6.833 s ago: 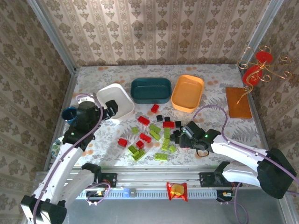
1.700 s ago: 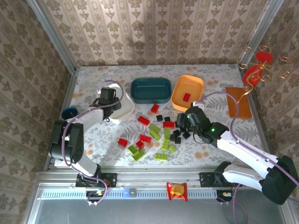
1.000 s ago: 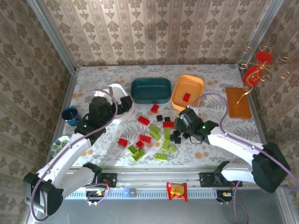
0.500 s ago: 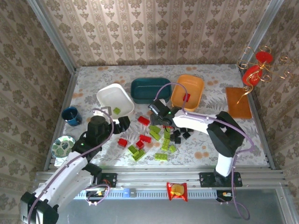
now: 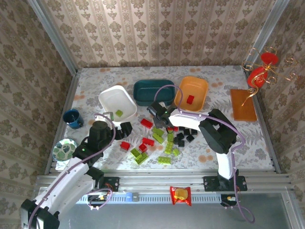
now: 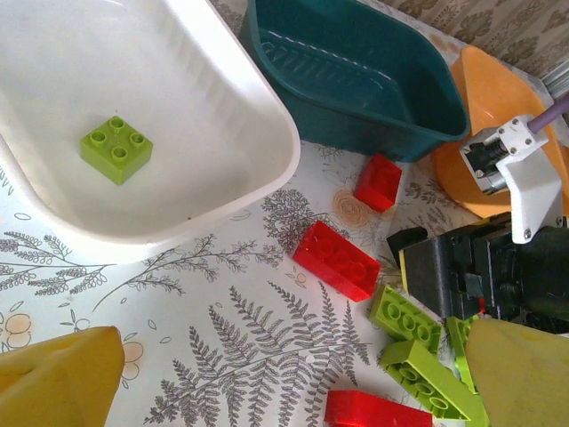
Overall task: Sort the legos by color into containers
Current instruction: Pick up the lego from the center of the table, then place the lego in the container.
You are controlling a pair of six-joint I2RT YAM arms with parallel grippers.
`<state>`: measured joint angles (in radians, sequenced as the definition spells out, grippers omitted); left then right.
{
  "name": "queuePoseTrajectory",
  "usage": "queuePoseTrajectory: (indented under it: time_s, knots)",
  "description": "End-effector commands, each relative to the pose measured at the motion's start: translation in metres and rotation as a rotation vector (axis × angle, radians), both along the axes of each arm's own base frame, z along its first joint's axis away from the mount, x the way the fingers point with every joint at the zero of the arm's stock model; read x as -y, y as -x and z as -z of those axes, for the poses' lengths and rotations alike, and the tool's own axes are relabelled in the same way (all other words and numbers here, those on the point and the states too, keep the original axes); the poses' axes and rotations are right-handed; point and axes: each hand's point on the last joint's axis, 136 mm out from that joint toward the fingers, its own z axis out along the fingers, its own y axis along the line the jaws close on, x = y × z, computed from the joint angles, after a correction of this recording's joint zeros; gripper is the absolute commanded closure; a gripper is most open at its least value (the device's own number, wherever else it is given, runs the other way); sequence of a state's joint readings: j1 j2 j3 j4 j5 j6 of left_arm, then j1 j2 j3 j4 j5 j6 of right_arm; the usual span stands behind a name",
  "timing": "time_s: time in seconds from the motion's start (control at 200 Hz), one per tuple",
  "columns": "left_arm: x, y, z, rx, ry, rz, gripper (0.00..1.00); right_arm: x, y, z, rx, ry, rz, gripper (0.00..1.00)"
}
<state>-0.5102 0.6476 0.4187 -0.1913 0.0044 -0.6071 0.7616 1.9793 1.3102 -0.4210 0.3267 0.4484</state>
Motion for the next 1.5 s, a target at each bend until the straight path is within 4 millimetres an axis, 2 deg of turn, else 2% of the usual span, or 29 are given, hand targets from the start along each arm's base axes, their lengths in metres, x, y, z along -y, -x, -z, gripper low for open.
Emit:
queuePoseTrajectory:
  time_s: [0.0, 0.18, 0.305, 0.37, 0.475, 0.57, 0.675, 0.79, 0.88, 0.98, 1.1, 1.13, 1.36, 1.45, 1.495]
  knots:
    - [0.002, 0.002, 0.003, -0.006, 0.013, 0.004, 0.00, 0.009, -0.002, 0.013, -0.028, 0.062, 0.004, 0.54]
    - [0.003, 0.003, 0.003, -0.014, 0.004, 0.015, 0.00, 0.008, 0.001, 0.019, -0.044, 0.056, -0.012, 0.66]
    - [0.000, 0.004, 0.003, -0.019, -0.007, 0.005, 0.00, 0.002, 0.008, 0.005, -0.021, -0.020, -0.044, 0.76]
    - [-0.002, 0.004, 0.003, -0.021, -0.009, -0.004, 0.00, -0.001, 0.015, -0.010, -0.006, -0.065, -0.063, 0.77]
    - [-0.002, 0.004, 0.001, -0.009, -0.009, -0.005, 0.00, -0.003, 0.026, -0.046, 0.051, -0.130, -0.089, 0.78]
    - [0.000, 0.003, 0.001, -0.002, 0.002, 0.000, 0.00, -0.004, 0.024, -0.083, 0.122, -0.191, -0.091, 0.78]
    - [0.003, 0.001, 0.002, -0.004, 0.019, 0.001, 0.00, -0.010, 0.006, -0.121, 0.196, -0.237, -0.078, 0.77]
    - [0.005, 0.000, 0.001, -0.009, 0.015, 0.010, 0.00, -0.018, -0.032, -0.138, 0.231, -0.247, -0.043, 0.77]
    - [0.005, 0.000, 0.000, -0.011, 0.005, 0.017, 0.00, -0.022, -0.067, -0.142, 0.240, -0.238, -0.009, 0.77]
    - [0.005, 0.003, 0.000, -0.016, 0.007, 0.025, 0.00, -0.023, -0.104, -0.132, 0.219, -0.226, 0.041, 0.77]
    - [0.003, 0.006, 0.002, -0.025, 0.003, 0.025, 0.00, -0.025, -0.139, -0.119, 0.207, -0.242, 0.092, 0.77]
    - [0.003, 0.007, 0.001, -0.026, 0.002, 0.026, 0.00, -0.022, -0.142, -0.109, 0.181, -0.228, 0.109, 0.77]
    - [0.003, 0.007, -0.003, -0.020, 0.000, 0.031, 0.00, -0.023, -0.175, -0.081, 0.148, -0.269, 0.162, 0.74]
    - [0.002, 0.008, -0.001, -0.024, -0.006, 0.030, 0.00, -0.022, -0.183, -0.073, 0.136, -0.279, 0.184, 0.70]
    - [0.002, 0.007, 0.000, -0.026, -0.008, 0.029, 0.00, -0.022, -0.185, -0.070, 0.129, -0.288, 0.189, 0.64]
